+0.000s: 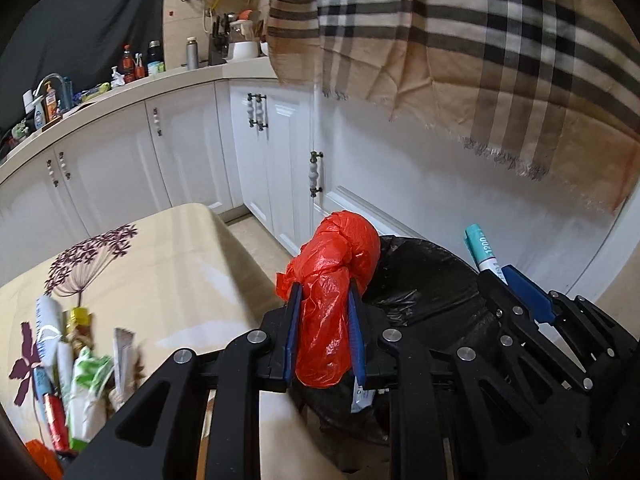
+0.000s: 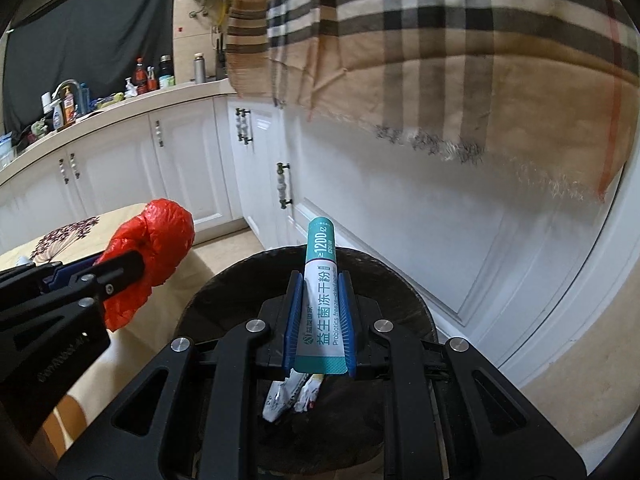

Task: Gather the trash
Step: 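Carry both to the bin and open both tools to drop them, then return to the table and grasp the green bottle with the right tool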

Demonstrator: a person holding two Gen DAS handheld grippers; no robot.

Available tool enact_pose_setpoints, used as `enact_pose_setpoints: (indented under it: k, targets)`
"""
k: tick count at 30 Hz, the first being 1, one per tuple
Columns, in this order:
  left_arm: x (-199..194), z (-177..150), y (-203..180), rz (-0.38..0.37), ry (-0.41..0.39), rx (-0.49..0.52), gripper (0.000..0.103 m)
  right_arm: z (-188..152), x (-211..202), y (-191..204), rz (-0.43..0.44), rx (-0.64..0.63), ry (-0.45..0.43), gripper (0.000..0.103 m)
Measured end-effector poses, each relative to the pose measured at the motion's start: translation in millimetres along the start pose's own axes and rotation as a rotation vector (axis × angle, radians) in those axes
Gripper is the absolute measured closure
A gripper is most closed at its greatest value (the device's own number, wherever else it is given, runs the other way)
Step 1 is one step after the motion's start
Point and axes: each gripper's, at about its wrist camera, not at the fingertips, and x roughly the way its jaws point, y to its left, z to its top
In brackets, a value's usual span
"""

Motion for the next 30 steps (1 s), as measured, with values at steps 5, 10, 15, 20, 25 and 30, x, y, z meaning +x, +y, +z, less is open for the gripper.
enact_pose_setpoints:
  k: [5, 10, 15, 20, 25, 30]
  targets:
    - [19.6, 3.8, -3.1, 0.005, 0.038, -0.010, 0.076, -2.2, 8.4, -5.9, -0.020, 0.020, -0.004, 0.065]
    - [22.3, 7.1, -1.7, 0.006, 0.042, -0.028, 0.066, -3.4, 9.7, -11.0, -0.033, 0.031, -0.004, 0.063]
    - [16.5, 7.9, -3.7, 0.019, 0.022, -0.009, 0.062, -3.8, 4.3, -13.0, -0.038, 0.030, -0.008, 0.063]
    - [4.5, 8.5, -0.3, 0.027, 0.003, -0.008, 0.060, -1.0, -5.5, -11.0, -0.042, 0.028, -0.017, 0.063]
    - [-21.4, 5.6, 12.7, 0.047, -0.027, -0.016, 0.053, 1.8, -22.6, -2.3, -0.025, 0.021, -0.025, 0.063]
    - [-52.8, -7.6, 34.7, 0.071, -0.043, -0.050, 0.049, 1.3, -44.1, 16.4, 0.022, 0.014, -0.029, 0.063]
